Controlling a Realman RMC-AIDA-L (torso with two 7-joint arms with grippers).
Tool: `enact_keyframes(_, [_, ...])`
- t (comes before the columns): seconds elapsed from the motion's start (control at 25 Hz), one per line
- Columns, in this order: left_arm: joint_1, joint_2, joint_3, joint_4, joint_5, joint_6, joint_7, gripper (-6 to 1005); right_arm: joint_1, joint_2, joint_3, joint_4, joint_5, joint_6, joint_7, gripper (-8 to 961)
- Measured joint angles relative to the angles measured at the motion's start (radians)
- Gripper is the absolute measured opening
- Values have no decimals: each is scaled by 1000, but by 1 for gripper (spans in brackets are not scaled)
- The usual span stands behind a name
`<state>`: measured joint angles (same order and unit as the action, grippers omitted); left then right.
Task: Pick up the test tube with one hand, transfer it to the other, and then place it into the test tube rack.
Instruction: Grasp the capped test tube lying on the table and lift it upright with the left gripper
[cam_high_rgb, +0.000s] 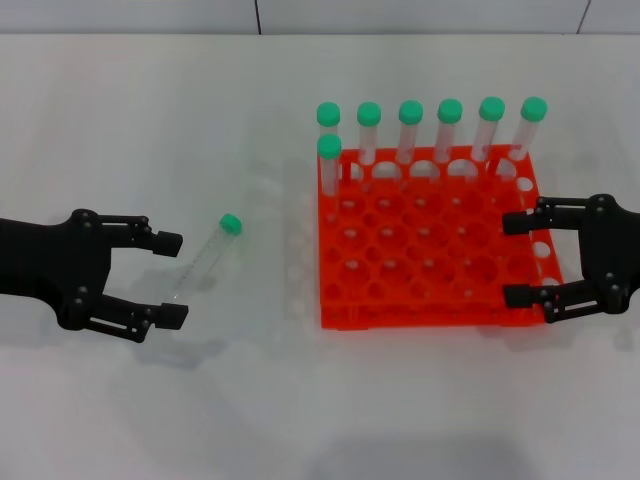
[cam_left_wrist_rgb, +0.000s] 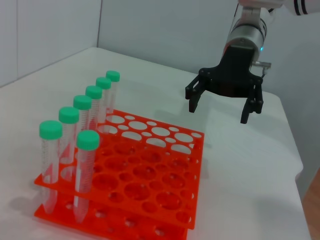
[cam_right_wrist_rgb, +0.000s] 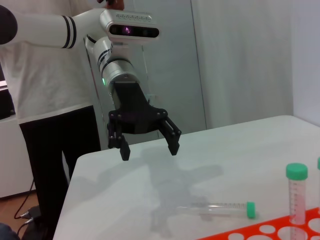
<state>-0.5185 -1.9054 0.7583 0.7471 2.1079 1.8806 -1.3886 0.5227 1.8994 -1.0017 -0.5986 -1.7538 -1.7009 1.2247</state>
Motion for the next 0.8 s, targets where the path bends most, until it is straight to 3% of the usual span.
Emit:
enact_keyframes(0.56, [9, -16, -6, 2, 1, -4, -28, 884, -5, 3, 2, -6, -6, -6, -5, 856])
enact_keyframes(0.8, [8, -39, 2, 119, 35, 2, -246, 883, -13, 3, 14, -9, 0, -7, -7, 857])
